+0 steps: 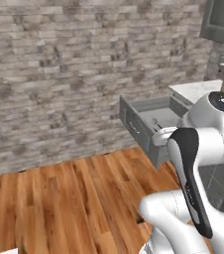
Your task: Pick up the metallic utensils from the counter and place them in the open drawer. Make sure not to pick up any wooden utensils.
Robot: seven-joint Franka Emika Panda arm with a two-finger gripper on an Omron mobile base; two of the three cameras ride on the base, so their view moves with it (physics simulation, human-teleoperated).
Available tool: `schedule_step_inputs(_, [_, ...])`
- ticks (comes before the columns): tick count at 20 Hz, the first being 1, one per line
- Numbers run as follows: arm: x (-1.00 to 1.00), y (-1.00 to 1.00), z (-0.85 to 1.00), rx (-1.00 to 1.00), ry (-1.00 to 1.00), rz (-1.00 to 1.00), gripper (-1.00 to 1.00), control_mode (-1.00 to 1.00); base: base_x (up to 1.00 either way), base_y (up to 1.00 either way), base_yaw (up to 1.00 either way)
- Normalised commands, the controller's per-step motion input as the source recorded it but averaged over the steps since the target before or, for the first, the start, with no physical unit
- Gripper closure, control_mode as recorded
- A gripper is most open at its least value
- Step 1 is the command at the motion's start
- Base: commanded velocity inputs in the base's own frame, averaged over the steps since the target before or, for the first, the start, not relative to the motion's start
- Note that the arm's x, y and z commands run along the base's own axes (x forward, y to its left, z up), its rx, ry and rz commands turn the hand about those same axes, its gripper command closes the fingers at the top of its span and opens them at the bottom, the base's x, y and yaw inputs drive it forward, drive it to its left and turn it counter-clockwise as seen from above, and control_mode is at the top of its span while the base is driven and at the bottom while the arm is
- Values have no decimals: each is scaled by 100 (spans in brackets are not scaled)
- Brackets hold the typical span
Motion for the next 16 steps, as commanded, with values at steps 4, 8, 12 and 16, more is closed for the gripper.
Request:
schedule_step_inputs(4, [0, 0, 0, 0, 0, 0, -100, 100, 0, 100, 38])
schedule_step_inputs(8, [0, 0, 0, 0, 0, 0, -100, 100, 21, 93, 58])
schedule_step_inputs(12, [0, 0, 0, 0, 0, 0, -100, 100, 77, 48, 60])
schedule_step_inputs(16, [0, 0, 0, 0, 0, 0, -100, 100, 99, -51, 37])
